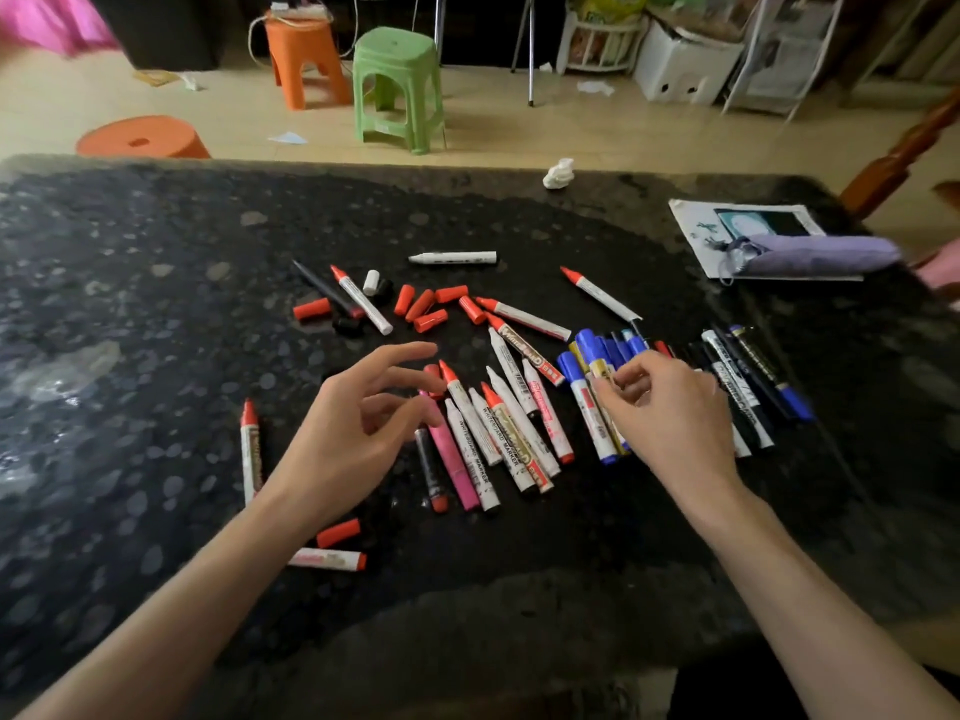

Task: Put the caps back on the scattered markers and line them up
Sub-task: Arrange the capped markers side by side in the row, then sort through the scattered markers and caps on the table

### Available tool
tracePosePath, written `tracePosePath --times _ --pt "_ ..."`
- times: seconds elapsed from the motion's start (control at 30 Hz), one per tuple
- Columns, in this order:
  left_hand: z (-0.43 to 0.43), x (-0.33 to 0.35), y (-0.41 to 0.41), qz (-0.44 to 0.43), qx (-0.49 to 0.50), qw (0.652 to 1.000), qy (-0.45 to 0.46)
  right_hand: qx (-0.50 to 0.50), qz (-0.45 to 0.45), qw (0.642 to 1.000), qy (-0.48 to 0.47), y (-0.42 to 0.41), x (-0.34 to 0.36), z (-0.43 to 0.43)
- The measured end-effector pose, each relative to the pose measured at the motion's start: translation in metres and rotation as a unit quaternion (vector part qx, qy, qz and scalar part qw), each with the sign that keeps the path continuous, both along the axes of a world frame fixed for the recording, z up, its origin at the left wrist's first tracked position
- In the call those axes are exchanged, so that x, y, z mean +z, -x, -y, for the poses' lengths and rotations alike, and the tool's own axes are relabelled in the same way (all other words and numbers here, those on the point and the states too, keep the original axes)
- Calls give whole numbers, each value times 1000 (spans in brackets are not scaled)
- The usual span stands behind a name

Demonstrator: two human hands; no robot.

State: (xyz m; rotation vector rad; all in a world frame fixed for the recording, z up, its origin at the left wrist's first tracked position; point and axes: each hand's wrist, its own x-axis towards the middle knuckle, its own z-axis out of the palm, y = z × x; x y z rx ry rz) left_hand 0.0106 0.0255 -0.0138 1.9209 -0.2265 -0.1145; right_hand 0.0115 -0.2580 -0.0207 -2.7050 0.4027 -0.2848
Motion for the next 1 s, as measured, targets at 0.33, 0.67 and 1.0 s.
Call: tracePosePath --times 0.33,0.67,1.0 --pt "-23 4 -14 17 59 998 20 0 -34 991 126 -11 -9 -17" --pt "-52 15 -25 25 137 989 45 32 -38 994 99 -14 -10 -32" --pt "-100 19 -48 8 213 975 65 239 58 965 -95 -57 -42 -125"
